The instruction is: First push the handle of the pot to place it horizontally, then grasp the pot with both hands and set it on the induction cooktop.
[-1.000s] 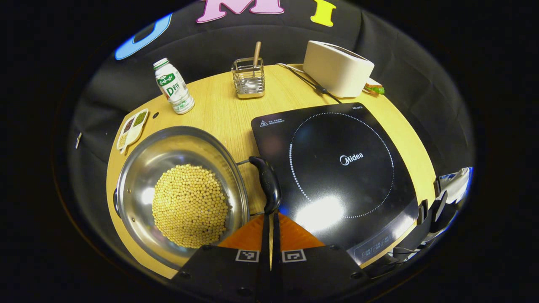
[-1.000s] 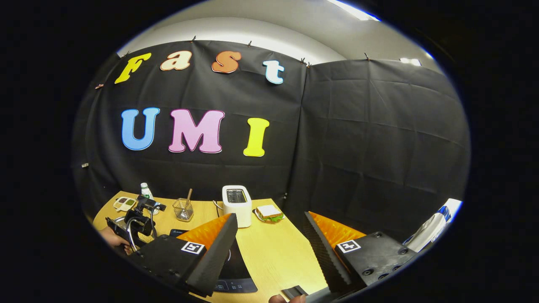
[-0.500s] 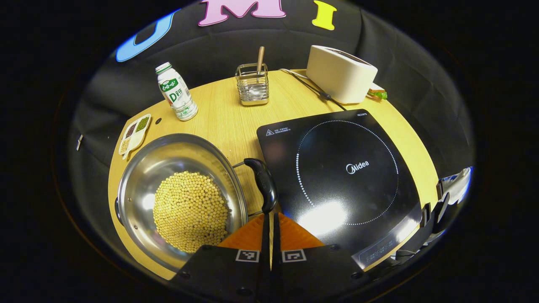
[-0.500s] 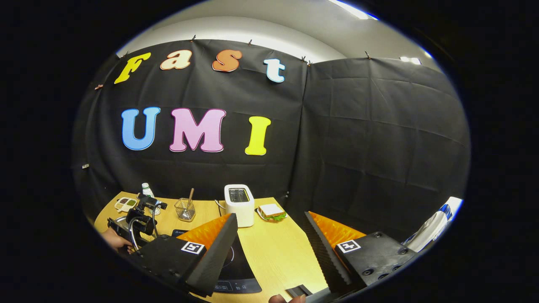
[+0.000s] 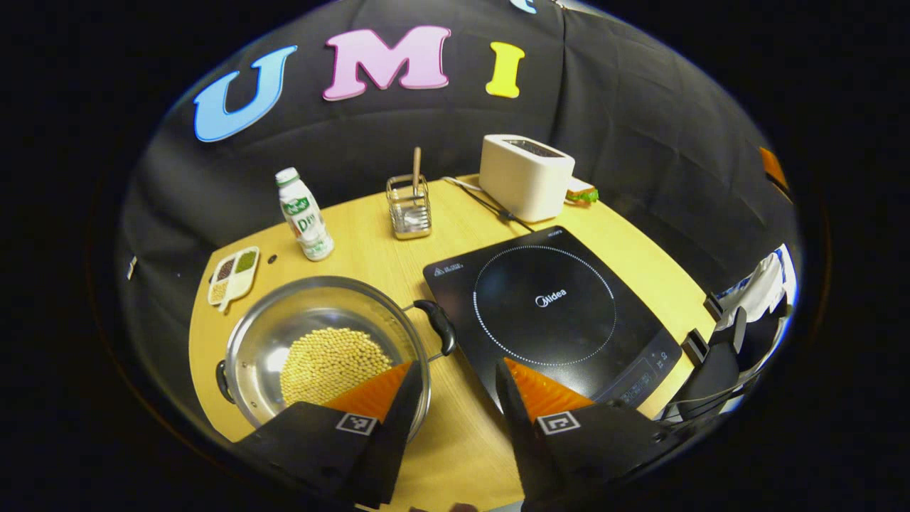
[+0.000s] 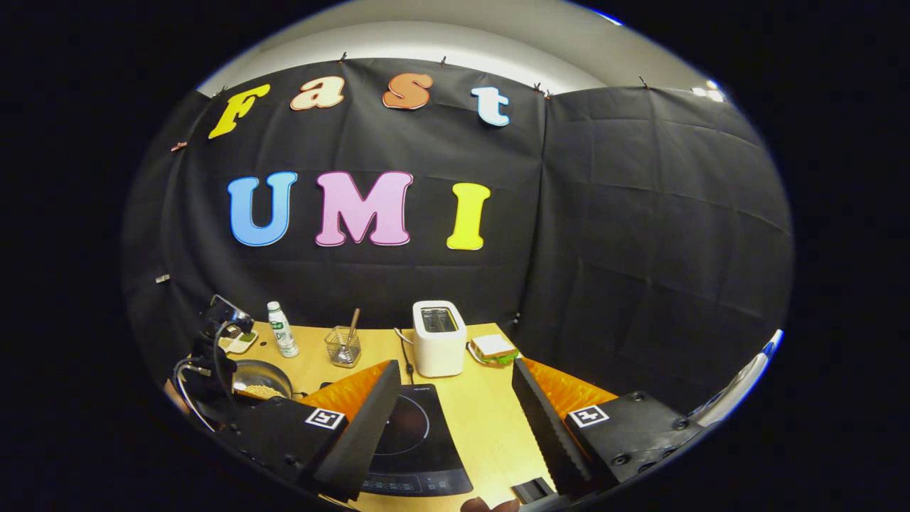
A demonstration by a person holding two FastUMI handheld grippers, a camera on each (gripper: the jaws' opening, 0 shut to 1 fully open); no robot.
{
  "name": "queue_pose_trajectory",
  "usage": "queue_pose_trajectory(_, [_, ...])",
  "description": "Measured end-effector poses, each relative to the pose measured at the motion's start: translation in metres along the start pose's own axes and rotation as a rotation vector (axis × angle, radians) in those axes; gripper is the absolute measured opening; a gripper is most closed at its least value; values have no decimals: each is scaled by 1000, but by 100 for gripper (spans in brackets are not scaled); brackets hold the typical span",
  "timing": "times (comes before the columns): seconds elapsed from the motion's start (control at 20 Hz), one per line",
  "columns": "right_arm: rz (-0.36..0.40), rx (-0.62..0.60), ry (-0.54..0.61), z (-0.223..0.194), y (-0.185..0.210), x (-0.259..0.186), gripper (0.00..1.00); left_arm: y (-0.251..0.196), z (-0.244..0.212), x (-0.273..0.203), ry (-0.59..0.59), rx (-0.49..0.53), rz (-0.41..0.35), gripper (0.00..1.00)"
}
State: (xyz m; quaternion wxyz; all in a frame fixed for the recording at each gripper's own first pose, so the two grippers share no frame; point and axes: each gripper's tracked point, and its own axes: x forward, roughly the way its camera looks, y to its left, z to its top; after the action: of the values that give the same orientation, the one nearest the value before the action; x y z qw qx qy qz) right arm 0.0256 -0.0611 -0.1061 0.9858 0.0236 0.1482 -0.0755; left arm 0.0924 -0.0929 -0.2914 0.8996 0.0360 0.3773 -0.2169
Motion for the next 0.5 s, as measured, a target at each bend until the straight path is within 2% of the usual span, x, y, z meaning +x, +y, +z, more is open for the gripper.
queue_pose_trajectory(0.05, [25,2,12,-4,11,4,98,6,4,-11,-35,-16,11,68])
queue_pose_trajectory(0.15, [81,0,33,-11,36,11,98,22,8,-31,-78,-73,30,98])
queue_pose_trajectory(0.3, [186,-3,87,-31,77,24,98,62,7,-58,-106,-141,79,97])
queue_pose_trajectory(0.5, [299,21,187,-56,129,44,99,122,-13,-77,-93,-158,171,98])
